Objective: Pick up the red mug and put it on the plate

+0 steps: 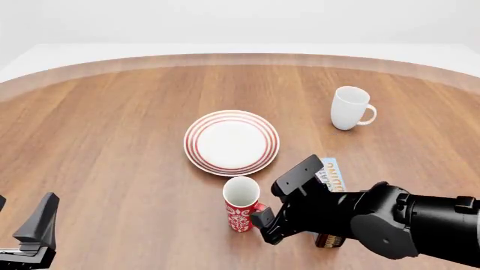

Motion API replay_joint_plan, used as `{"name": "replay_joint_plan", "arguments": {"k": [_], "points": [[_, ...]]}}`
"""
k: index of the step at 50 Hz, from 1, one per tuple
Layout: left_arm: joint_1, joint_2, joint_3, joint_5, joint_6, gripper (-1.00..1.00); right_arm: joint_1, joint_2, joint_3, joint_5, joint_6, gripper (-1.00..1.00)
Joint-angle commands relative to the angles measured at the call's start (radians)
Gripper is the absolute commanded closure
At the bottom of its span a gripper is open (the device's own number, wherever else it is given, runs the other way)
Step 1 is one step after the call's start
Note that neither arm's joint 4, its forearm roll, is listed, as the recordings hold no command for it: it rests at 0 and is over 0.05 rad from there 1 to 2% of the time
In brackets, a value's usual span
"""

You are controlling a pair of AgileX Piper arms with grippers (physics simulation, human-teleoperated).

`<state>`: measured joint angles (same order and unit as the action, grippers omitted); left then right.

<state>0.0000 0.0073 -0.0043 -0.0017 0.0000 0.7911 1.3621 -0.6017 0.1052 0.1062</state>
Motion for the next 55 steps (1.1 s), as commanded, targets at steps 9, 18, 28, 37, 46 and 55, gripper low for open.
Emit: {"name": "replay_joint_plan", "arguments": {"k": [9, 18, 28, 37, 46, 55], "points": [[0.0, 0.0, 0.0, 0.0, 0.0, -1.0, -0.004, 0.048, 0.02, -0.049, 0.009, -1.0], [0.0, 0.0, 0.0, 0.0, 0.0, -1.0, 0.007, 0.073, 0.041, -0.086, 0.028, -1.0], [0.0, 0.0, 0.0, 0.0, 0.0, -1.0, 0.01, 0.104, 0.057, -0.12, 0.036, -1.0], [0.0, 0.0, 0.0, 0.0, 0.0, -1.0, 0.016, 0.128, 0.055, -0.138, 0.039, -1.0], [0.0, 0.0, 0.0, 0.0, 0.0, -1.0, 0.016, 0.146, 0.063, -0.157, 0.046, -1.0], [0.0, 0.0, 0.0, 0.0, 0.0, -1.0, 0.017, 0.155, 0.063, -0.162, 0.049, -1.0]]}}
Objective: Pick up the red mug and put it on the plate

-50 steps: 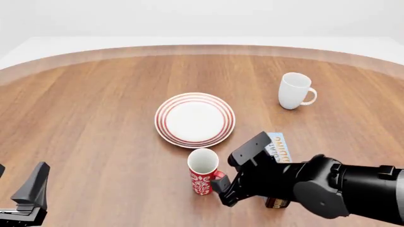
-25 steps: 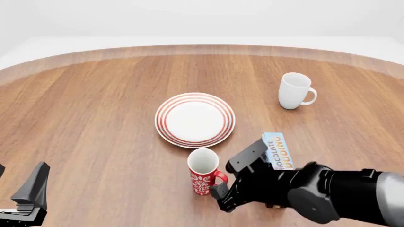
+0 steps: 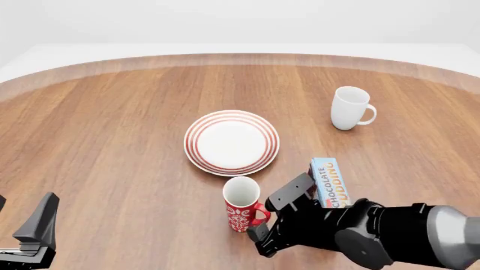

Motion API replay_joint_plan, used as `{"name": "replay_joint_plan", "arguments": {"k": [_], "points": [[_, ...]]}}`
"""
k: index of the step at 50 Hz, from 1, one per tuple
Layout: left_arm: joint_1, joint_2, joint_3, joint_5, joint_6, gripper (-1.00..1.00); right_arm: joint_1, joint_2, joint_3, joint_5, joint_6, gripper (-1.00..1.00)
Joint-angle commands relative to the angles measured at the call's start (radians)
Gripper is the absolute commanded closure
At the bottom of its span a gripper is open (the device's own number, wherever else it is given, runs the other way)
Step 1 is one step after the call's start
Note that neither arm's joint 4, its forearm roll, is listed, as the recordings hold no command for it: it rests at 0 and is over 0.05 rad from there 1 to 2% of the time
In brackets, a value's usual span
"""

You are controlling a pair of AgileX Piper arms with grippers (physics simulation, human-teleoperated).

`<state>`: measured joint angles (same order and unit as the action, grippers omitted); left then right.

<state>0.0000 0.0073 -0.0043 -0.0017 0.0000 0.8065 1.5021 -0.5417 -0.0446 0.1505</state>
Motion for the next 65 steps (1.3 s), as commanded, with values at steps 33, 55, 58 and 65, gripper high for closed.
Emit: {"name": "replay_joint_plan", "arguments": {"k": [33, 55, 58, 65], "points": [[0.0, 0.0, 0.0, 0.0, 0.0, -1.0, -0.036, 0.023, -0.043, 0.008, -0.056, 1.0], [0.0, 0.0, 0.0, 0.0, 0.0, -1.0, -0.043, -0.055, -0.057, 0.072, -0.072, 1.0], [0.0, 0.0, 0.0, 0.0, 0.0, -1.0, -0.044, -0.085, -0.069, 0.098, -0.08, 1.0], [0.0, 0.0, 0.0, 0.0, 0.0, -1.0, -0.059, -0.151, -0.103, 0.164, -0.111, 1.0]]}}
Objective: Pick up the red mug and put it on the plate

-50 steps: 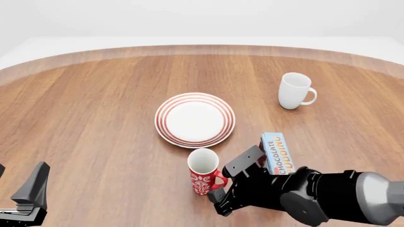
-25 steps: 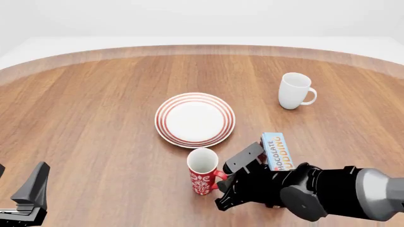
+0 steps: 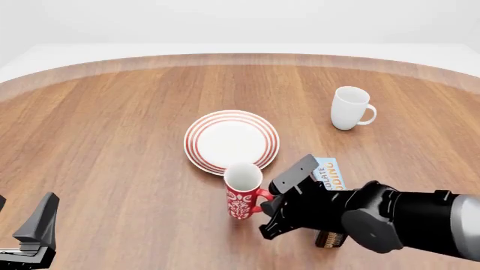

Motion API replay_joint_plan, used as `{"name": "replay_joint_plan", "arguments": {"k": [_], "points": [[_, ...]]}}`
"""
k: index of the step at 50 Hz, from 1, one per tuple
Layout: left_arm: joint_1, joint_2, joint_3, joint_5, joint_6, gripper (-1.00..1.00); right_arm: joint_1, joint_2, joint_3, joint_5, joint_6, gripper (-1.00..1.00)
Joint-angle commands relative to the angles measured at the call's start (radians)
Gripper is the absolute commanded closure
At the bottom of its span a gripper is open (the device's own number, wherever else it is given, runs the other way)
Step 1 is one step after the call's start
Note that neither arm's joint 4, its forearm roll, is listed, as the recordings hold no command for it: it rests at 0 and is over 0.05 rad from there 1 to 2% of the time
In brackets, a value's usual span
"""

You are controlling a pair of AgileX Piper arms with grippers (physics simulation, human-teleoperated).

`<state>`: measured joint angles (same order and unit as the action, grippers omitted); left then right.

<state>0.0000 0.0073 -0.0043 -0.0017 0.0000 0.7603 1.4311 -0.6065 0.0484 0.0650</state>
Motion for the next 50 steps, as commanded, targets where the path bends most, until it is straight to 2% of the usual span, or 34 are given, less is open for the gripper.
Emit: {"name": "replay_joint_plan", "arguments": {"k": [1, 6, 18, 50], "points": [[0.0, 0.0, 0.0, 0.0, 0.0, -1.0, -0.014, -0.087, -0.043, 0.079, -0.028, 1.0], [0.0, 0.0, 0.0, 0.0, 0.0, -1.0, -0.035, -0.131, -0.082, 0.135, -0.06, 1.0], [0.0, 0.0, 0.0, 0.0, 0.0, -1.0, -0.07, -0.163, -0.15, 0.194, -0.109, 1.0], [0.0, 0.0, 0.0, 0.0, 0.0, -1.0, -0.12, 0.059, -0.351, 0.14, -0.163, 1.0]]}}
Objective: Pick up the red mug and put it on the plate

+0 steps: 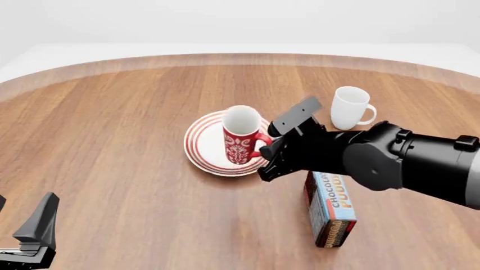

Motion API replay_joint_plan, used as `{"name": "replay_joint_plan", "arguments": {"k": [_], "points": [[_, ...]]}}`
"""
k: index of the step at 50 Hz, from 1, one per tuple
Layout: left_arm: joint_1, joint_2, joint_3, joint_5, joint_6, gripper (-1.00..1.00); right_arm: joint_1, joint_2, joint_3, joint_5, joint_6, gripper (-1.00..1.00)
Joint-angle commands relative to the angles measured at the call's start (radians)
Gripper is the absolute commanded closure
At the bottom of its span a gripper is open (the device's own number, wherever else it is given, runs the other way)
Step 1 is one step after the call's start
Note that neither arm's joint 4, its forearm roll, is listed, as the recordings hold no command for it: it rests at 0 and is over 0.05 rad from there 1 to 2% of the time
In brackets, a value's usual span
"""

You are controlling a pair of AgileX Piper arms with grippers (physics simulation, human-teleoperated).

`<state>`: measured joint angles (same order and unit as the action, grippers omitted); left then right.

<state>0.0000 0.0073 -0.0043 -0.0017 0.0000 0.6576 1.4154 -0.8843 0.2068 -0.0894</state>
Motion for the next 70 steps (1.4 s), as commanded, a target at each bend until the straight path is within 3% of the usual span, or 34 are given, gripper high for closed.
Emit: {"name": "replay_joint_plan", "arguments": {"k": [1, 32, 70], "points": [[0.0, 0.0, 0.0, 0.0, 0.0, -1.0, -0.02, 0.083, -0.08, -0.02, -0.011, 1.0], [0.0, 0.0, 0.0, 0.0, 0.0, -1.0, -0.092, 0.277, -0.252, -0.058, -0.036, 1.0], [0.0, 0.0, 0.0, 0.0, 0.0, -1.0, -0.125, 0.424, -0.352, -0.086, -0.038, 1.0]]}}
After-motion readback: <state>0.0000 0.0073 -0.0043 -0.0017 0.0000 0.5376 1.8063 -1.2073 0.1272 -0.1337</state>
